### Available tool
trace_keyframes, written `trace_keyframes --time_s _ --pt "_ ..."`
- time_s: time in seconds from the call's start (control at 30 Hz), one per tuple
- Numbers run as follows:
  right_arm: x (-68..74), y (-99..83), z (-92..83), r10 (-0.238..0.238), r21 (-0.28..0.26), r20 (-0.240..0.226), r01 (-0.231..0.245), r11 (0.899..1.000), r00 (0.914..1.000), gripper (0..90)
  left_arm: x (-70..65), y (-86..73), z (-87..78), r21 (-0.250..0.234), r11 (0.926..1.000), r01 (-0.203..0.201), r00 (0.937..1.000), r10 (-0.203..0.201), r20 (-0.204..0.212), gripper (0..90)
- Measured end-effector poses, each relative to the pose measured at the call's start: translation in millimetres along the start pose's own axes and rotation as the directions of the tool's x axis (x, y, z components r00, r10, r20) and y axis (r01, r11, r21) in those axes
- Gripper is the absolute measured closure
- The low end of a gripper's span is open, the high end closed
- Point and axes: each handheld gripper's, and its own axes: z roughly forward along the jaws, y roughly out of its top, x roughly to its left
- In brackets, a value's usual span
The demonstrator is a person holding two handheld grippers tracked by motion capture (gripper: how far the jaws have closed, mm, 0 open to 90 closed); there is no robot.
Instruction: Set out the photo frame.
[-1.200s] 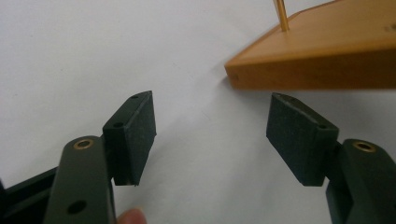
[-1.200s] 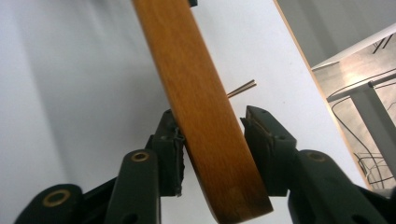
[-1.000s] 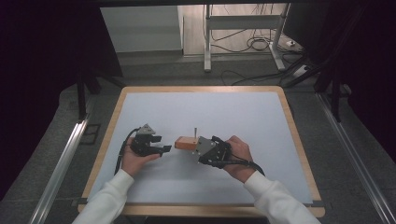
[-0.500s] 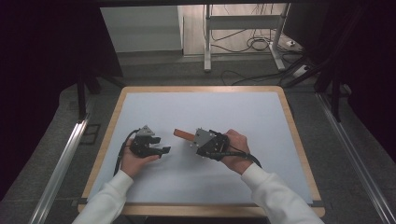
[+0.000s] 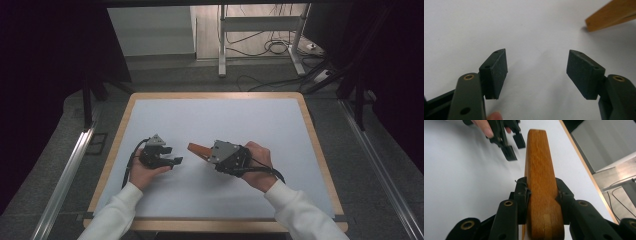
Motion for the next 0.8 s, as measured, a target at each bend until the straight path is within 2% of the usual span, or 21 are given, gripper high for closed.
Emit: trace_keyframes --time_s 0.23,0.47,0.67,0.7,0.8 --pt "7.9 0.7 -12.6 0.014 -0.052 -0.047 -0.017 0.998 0.9988 69.4 -1.0 0.0 1.4 0.005 1.0000 0.001 1.0000 -0.001 -0.001 32.6" --pt "8.2 -2.8 -6.5 0.031 -0.061 -0.085 -0.036 0.998 0.9959 69.2 -0.2 -0.2 0.4 0.006 1.0000 0.002 1.0000 -0.002 -0.001 32.5" --pt "-1.6 -8.6 -6.4 0.037 -0.044 -0.049 -0.039 0.998 0.9981 68.4 -1.0 -0.2 0.7 0.005 1.0000 -0.003 1.0000 0.003 0.001 32.3" --pt "-7.2 -12.3 -6.0 0.063 -0.040 -0.055 -0.065 0.997 0.9965 67.2 -1.0 -0.2 1.0 0.005 1.0000 -0.004 1.0000 0.004 0.001 32.3" --pt "-14.1 -18.2 -4.5 0.084 -0.020 -0.036 -0.085 0.996 0.9958 63.9 -1.1 -0.3 1.9 0.007 1.0000 -0.005 1.0000 0.005 0.001 32.3"
